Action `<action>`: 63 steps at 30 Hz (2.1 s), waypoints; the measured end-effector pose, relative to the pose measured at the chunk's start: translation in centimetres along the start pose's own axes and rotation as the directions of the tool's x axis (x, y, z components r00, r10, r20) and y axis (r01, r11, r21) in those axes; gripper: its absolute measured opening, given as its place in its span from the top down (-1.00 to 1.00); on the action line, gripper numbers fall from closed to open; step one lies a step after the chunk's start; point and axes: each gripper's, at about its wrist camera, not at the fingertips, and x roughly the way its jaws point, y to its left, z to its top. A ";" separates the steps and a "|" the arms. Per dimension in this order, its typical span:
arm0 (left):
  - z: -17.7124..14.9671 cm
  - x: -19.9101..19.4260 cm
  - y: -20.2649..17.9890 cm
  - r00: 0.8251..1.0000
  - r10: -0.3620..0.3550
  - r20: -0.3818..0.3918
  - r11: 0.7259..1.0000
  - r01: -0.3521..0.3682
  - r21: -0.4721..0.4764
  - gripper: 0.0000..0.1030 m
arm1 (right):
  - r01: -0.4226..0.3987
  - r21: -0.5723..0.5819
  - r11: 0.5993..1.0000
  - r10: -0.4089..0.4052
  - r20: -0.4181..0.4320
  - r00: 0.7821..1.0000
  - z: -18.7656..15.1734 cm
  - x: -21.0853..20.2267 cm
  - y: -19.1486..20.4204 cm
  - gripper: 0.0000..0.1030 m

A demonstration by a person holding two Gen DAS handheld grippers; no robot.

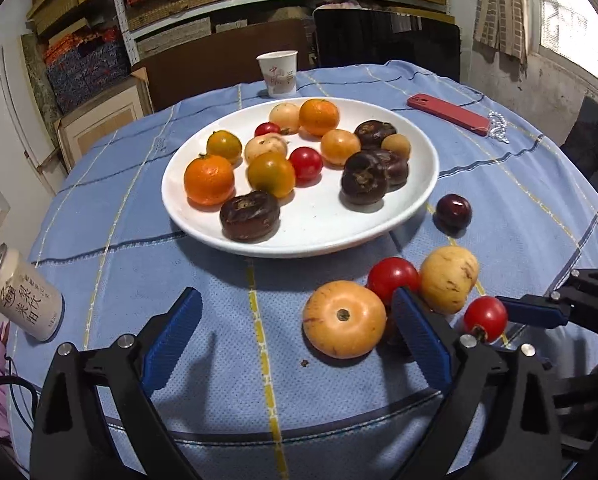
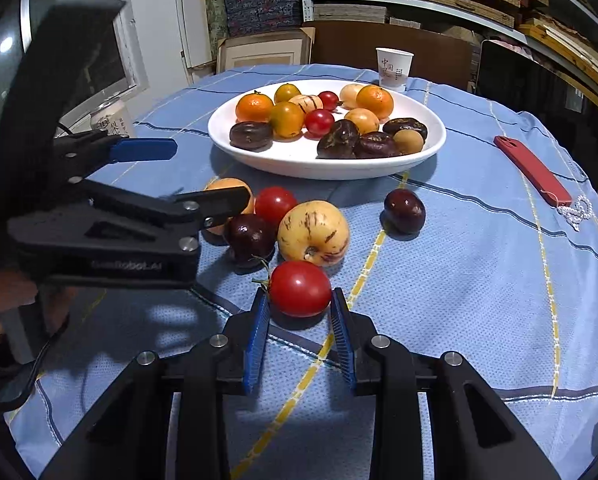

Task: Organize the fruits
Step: 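Grasp a red tomato with the right tool while the left tool grasps the pale orange fruit, then carry the tomato and pale orange fruit onto the white plate and release both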

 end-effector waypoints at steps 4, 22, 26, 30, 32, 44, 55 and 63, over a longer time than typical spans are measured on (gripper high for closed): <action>-0.8 0.0 1.5 0.999 0.013 -0.036 1.000 -0.013 0.005 -0.84 | -0.006 -0.002 1.000 0.006 0.015 1.000 0.1 -0.3 0.0 0.36; 0.5 1.6 1.0 1.000 -0.013 -0.019 1.000 0.013 -0.009 -0.40 | -0.015 -0.002 1.000 0.015 0.016 1.000 0.1 -0.2 0.0 0.36; 0.2 1.2 1.5 0.999 -0.043 -0.020 0.999 0.042 -0.002 -0.29 | -0.024 -0.002 1.000 0.024 0.016 1.000 0.2 -0.2 0.0 0.34; -0.4 1.0 2.5 0.998 -0.046 -0.030 0.999 0.046 -0.012 -0.31 | -0.026 -0.006 1.000 0.026 0.019 0.999 0.2 -0.3 0.0 0.34; -0.4 1.3 2.9 0.999 -0.042 -0.034 0.999 0.041 -0.021 -0.31 | -0.024 -0.008 1.000 0.024 0.019 1.000 0.2 -0.2 0.0 0.34; -0.6 1.7 3.7 0.987 -0.152 -0.044 0.984 0.147 -0.102 0.18 | -0.024 -0.012 1.000 0.025 0.029 0.999 0.2 -0.3 0.0 0.34; -2.3 -3.1 5.0 0.990 -0.134 0.052 0.985 0.139 -0.099 0.18 | -0.018 -0.013 1.000 0.017 -0.011 1.000 0.5 1.0 0.4 0.38; -2.9 -6.6 4.9 0.984 -0.143 0.103 0.984 0.152 -0.091 0.18 | -0.044 0.001 0.999 0.044 0.039 0.998 0.3 -0.5 0.4 0.39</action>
